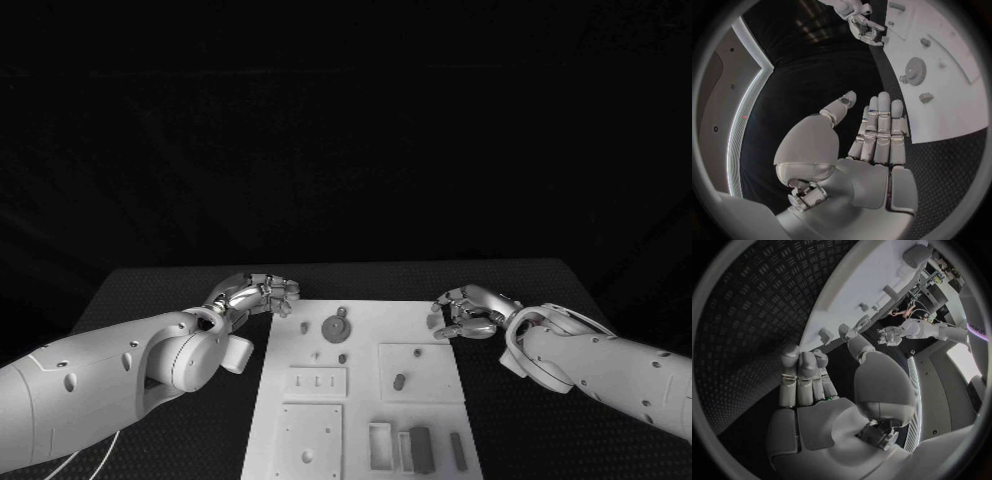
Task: Assemble the parts on the task board
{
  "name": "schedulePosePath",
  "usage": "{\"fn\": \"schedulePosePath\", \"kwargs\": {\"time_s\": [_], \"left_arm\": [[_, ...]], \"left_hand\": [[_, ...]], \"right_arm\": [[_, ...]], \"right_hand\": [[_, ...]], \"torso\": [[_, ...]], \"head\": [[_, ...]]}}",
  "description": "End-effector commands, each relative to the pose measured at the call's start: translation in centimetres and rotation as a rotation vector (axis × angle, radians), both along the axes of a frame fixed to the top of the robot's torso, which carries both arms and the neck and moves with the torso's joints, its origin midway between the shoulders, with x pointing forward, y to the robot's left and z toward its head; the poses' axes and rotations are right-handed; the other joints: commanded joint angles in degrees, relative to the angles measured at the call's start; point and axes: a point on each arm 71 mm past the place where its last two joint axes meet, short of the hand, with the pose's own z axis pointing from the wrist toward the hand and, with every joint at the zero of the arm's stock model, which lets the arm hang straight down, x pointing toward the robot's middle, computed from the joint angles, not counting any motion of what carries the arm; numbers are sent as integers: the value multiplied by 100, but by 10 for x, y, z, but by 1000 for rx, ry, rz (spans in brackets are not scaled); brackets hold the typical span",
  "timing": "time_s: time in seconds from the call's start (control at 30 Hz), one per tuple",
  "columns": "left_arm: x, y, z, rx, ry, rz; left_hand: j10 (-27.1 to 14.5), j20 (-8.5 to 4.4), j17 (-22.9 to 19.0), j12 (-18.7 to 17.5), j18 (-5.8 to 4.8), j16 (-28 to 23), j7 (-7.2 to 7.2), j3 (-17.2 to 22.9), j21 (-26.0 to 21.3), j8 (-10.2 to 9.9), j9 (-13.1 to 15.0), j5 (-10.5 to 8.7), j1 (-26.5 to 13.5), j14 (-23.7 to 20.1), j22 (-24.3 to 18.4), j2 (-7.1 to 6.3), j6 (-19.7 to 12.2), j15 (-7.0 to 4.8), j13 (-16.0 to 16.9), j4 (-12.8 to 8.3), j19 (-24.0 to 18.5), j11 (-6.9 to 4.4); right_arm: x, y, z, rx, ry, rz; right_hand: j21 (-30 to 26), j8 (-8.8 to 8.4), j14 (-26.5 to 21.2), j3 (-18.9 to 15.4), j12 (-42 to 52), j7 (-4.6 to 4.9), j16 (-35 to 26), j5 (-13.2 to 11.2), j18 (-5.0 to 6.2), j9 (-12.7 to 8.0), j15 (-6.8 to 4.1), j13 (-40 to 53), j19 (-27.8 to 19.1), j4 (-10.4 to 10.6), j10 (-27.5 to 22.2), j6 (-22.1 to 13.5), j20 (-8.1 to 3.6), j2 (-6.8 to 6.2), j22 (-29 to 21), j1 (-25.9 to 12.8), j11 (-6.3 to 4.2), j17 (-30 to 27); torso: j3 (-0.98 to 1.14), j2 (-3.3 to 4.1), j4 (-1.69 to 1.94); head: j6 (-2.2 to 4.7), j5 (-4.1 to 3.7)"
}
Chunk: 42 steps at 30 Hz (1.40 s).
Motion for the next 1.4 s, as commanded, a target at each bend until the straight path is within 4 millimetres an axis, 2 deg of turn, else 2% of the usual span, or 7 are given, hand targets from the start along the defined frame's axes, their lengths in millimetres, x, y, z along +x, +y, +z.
{"fn": "schedulePosePath", "kwargs": {"time_s": [0.03,0.17,0.4,0.53,0.77,0.87,1.4], "left_arm": [[-1,-3,2,-10,-13,-24],[-1,-4,1,-11,-12,-26],[-2,-5,1,-13,-9,-31],[-2,-4,1,-12,-9,-28],[-2,-4,1,-12,-9,-29],[-2,-4,1,-12,-9,-28],[-2,-4,1,-11,-8,-28]], "left_hand": [[-24,-18,-6,-25,109,2,12,-6,35,-36,9,-6,-62,-32,12,6,-6,0,-6,-34,-31,33],[-26,-17,-6,-27,109,2,12,-6,36,-37,10,-6,-62,-32,12,8,-6,0,-6,-34,-31,33],[-29,-16,-6,-31,108,2,13,-7,36,-38,12,-5,-66,-32,11,13,-5,1,-6,-29,-31,34],[-30,-16,-6,-32,108,2,13,-8,37,-39,12,-6,-69,-32,11,14,-5,1,-6,-28,-31,35],[-30,-16,-6,-34,107,2,14,-8,37,-40,14,-6,-71,-32,11,16,-5,1,-6,-26,-31,35],[-30,-15,-6,-35,107,2,14,-8,37,-41,14,-5,-72,-32,11,18,-5,2,-6,-25,-31,35],[-29,-15,-7,-38,108,2,14,-7,38,-43,17,-5,-74,-32,10,24,-4,2,-5,-23,-31,33]], "right_arm": [[0,3,-1,9,7,17],[2,4,-3,4,4,6],[1,10,-14,4,21,7],[1,12,-18,2,20,2],[2,10,-19,-16,12,-5],[2,11,-19,-23,8,-4],[3,13,-19,-29,0,-5]], "right_hand": [[-29,17,-29,-35,23,109,-23,-130,246,-12,-1,-4,-41,0,-402,73,8,30,114,120,97,11],[-10,42,-7,2,49,100,-2,-571,246,-22,-11,-23,-6,15,-381,116,6,145,108,272,87,23],[0,67,19,174,70,95,12,-876,246,-47,-17,-55,35,35,-351,185,3,218,101,362,82,34],[2,97,27,375,79,94,15,-919,246,-52,-19,-70,52,66,-341,252,-1,244,98,416,78,38],[30,201,49,917,112,50,33,-927,246,-29,-58,-91,82,122,-310,445,-8,398,105,512,38,53],[51,222,59,1086,126,38,41,-927,246,-30,-68,-97,94,114,-297,491,-8,400,110,500,27,60],[121,410,102,1519,164,-81,52,-928,246,25,-170,-130,145,158,-250,840,-32,436,105,343,-82,75]], "torso": [[-11,1,3],[-16,-7,11],[-19,-6,13],[-18,-1,24],[-25,-8,14],[-22,-11,6],[-23,-16,4]], "head": [[-22,-8],[-38,-21],[-61,-14],[-69,-15],[-89,-2],[-95,6],[-100,10]]}}
